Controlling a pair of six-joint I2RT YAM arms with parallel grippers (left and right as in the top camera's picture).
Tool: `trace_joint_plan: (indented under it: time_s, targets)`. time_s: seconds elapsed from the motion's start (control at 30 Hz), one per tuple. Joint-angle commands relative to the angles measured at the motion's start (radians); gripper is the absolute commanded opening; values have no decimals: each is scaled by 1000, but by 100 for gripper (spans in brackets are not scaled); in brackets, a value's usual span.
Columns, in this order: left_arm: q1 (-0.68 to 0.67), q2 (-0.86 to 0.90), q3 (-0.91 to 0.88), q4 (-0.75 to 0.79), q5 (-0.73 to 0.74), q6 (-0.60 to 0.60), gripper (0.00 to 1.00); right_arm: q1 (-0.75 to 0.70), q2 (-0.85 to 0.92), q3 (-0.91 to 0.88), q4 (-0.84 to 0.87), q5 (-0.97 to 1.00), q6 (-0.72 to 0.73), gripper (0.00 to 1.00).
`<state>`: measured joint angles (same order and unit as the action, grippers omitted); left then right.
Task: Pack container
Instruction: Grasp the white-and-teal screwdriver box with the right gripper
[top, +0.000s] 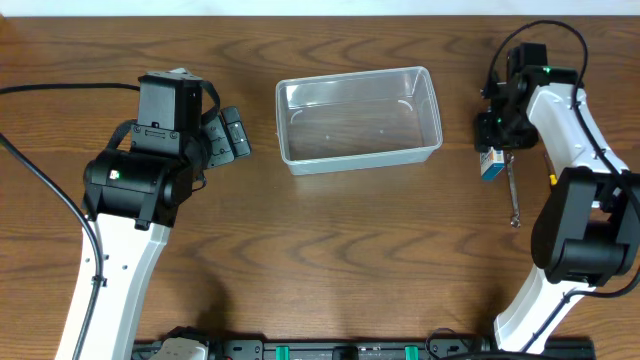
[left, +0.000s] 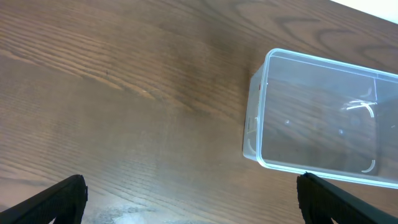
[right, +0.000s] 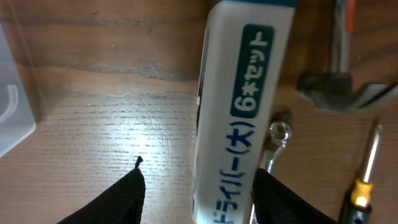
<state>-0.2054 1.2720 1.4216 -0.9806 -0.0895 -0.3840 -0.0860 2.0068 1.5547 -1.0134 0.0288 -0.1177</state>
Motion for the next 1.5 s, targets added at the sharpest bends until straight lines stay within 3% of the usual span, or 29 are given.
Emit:
trace_joint_plan:
  time_s: [0.0,0.33,0.5,0.63,0.97,1.13,1.23,1.47]
  targets:
    - [4,4,8,2,-67,11,98,-5,-25,-27,21,-12,-15,56]
    - [4,4,8,2,-190,33,98,-5,-25,-46,50,-12,-14,54]
    - [4,4,7,2,-193,36,98,-5,-25,-46,59,-11,-14,51]
    - [4,4,8,1,-193,36,98,-5,-25,-53,72,-10,-6,41]
    - [4,4,7,-6,-193,36,98,-7,-25,-153,170,62,35,40]
    - [4,4,7,-6,-193,36,98,-7,-25,-158,180,73,35,13]
    - [4,4,7,-6,-193,36,98,-7,-25,-154,180,80,42,1]
    - [4,4,7,-5,-193,37,98,-6,-72,-26,134,95,47,1]
